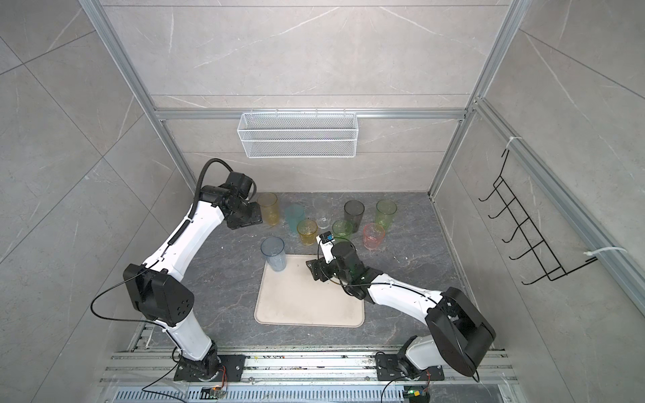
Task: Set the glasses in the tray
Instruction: 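Reach the left gripper to the tall yellow cup and grasp it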
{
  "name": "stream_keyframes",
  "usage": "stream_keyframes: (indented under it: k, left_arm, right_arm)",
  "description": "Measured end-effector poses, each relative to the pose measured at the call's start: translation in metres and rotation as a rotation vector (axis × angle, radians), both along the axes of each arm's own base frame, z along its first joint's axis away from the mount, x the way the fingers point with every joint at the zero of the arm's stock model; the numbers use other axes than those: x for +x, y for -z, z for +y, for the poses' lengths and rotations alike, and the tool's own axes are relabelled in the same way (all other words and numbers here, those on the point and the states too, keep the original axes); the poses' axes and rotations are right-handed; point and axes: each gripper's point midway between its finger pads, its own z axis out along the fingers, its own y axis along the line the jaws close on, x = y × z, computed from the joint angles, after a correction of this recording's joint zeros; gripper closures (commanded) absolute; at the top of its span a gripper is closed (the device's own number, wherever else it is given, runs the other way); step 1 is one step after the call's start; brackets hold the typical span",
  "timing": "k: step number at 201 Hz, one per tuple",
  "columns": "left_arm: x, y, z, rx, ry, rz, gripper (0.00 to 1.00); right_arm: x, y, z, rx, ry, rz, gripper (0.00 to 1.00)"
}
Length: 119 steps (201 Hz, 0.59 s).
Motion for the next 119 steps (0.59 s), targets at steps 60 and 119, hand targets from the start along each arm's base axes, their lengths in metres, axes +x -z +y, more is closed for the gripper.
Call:
stream_keyframes:
  k: [60, 119]
  left_arm:
    - [0.045, 0.001, 0.022, -0.079, -0.092, -0.091, 0.38]
    - [0.086, 0.024, 0.009, -0.116, -0.090, -0.090, 0.38]
  right_arm:
    - [0.000, 0.000, 0.000, -0.003, 0.003, -0.002, 0.21]
    - [0.000, 0.000, 0.000, -0.005, 0.007, -0.005, 0.21]
